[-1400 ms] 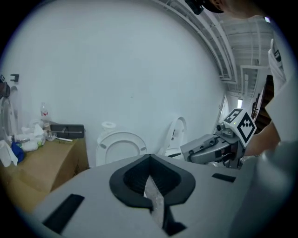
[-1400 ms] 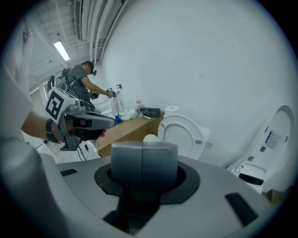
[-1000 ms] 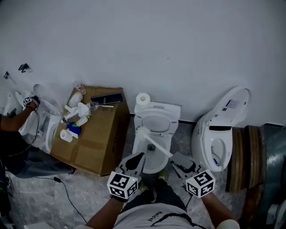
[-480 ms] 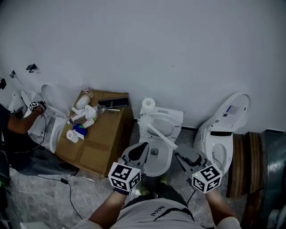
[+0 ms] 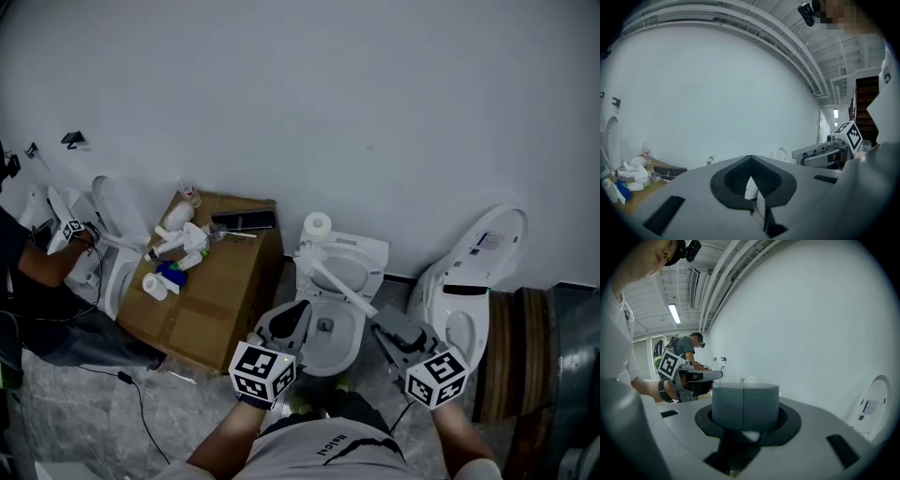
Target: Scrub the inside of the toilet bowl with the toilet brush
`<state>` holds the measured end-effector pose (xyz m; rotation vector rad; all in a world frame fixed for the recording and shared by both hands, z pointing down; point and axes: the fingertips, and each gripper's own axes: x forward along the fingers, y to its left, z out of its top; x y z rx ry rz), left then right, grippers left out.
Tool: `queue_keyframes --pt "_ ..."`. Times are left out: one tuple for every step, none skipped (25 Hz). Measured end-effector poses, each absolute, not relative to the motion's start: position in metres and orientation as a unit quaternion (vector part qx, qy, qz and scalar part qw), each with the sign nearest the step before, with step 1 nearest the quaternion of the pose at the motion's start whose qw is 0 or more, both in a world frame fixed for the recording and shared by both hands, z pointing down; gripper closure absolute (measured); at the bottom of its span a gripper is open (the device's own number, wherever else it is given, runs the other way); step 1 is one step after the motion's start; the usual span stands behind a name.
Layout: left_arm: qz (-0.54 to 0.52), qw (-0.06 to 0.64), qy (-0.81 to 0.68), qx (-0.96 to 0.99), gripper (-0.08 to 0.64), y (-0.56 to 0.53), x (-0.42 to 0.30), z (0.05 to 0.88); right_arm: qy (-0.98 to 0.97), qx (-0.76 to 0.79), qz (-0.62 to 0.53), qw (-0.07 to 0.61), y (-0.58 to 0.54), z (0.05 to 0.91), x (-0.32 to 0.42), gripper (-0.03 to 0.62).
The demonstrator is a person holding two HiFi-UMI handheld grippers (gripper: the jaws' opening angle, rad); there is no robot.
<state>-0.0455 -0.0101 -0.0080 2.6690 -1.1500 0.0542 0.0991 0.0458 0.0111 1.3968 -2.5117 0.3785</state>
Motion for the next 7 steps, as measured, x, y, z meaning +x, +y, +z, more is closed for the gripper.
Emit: queue_keyframes --pt "0.018 0.118 -0.394 0.911 0.554 -0.011 -0.0467 -0.0079 -0.861 0.478 0.13 0.121 0.0453 0.0113 0.098 0.436" --pt "0.018 0.118 -0.395 0.911 0.554 -0.0121 -0.0474 -0.0083 -0.861 0.477 0.131 0.12 0.0444 0.0111 0.097 0.436" --pt "0.017 0.117 -0.395 0.911 0.554 -0.013 -0.0478 -0.0089 -0.861 0.476 0.132 0.12 0.0433 0.0107 0.0959 0.436" --pt "0.017 0.117 -0.395 0.911 0.554 -0.0136 -0.048 -0.0094 -0.862 0.475 0.132 0.119 0.0425 0.0103 0.0947 0.436" --pt "0.017 0.118 -0.395 0.911 0.554 -0.0138 -0.0483 -0.0095 -0.863 0.474 0.132 0.119 0.042 0.0098 0.0934 0.436" --pt "0.017 0.118 -0.396 0.911 0.554 -0.0136 -0.0487 -0.0095 -0.863 0.472 0.133 0.119 0.0416 0.0095 0.0921 0.436" --pt "0.017 0.119 -0.396 0.91 0.554 -0.0133 -0.0491 -0.0093 -0.864 0.471 0.133 0.119 0.0413 0.0091 0.0907 0.436"
